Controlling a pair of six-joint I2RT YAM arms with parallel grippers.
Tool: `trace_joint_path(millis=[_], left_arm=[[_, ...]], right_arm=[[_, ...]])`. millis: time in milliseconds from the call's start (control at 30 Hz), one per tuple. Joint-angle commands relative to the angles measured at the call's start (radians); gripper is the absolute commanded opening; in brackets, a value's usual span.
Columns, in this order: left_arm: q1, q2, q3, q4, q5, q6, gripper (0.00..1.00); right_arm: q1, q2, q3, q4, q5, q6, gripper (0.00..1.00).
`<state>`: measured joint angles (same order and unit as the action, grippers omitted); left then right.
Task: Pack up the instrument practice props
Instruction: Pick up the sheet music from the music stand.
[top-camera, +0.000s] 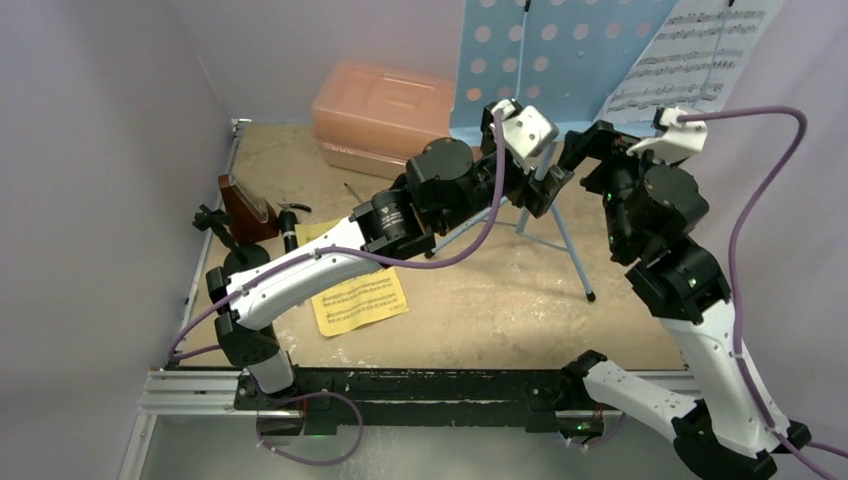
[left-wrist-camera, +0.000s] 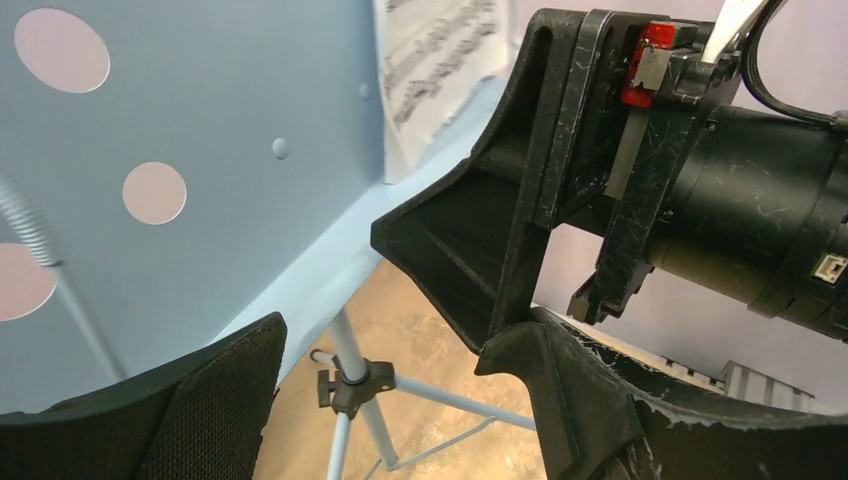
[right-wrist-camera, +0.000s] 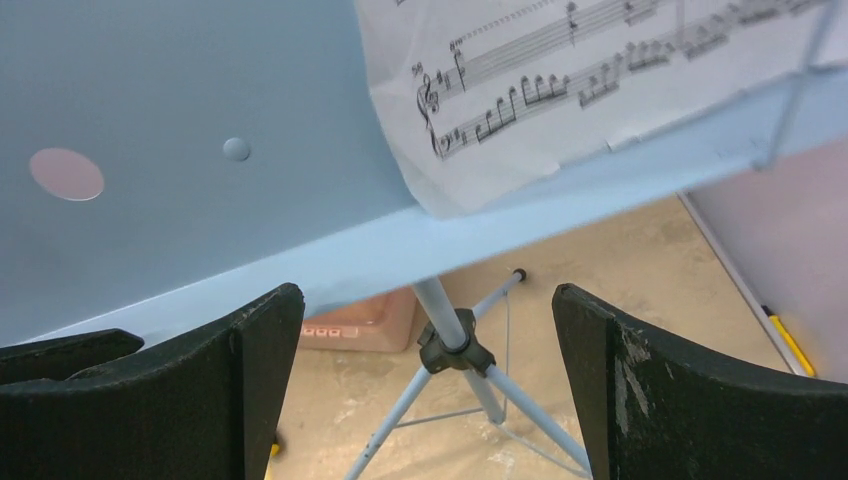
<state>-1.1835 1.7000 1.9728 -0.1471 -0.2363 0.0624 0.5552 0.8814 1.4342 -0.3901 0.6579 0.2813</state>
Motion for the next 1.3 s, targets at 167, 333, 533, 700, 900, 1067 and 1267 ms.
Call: trace_joint_path(millis=[167,333,533,700,900,1067,1267], left_arm=[[0.179,-0.012,-0.054,0.049,-0.057,-0.021,0.84],[0.245,-0.026,-0.085,0.07,-0.059,-0.02,0.84],[0.305,-0.035,-0.112,0.083,-0.02,-0.052,0.84],[0.307,-0.055,-0.144,0.129,0.123,-0.106,0.84],[0.305,-0.105,-0.193,0.256,0.325,-0.149,0.84],[0.304,-0.151,-0.228,0.339,0.411,-0.157,0.84],[0.301,-0.111,-0.177,0.382,0.446,-0.157,0.83]], right_arm=[[0.008,0.065,0.141,0.103,0.032,-0.092,0.98],[0.008,0.084,0.161,0.14,-0.036,-0.126,0.98],[0.009,0.066,0.135,0.153,-0.019,-0.136,0.98],[0.009,-0.072,-0.028,0.275,-0.057,-0.202,0.98],[0.01,-0.179,-0.102,0.305,0.068,-0.238,0.98],[0.009,-0.202,-0.108,0.32,0.221,-0.233,0.98],[0.009,-0.125,-0.078,0.411,0.336,-0.33,0.98]])
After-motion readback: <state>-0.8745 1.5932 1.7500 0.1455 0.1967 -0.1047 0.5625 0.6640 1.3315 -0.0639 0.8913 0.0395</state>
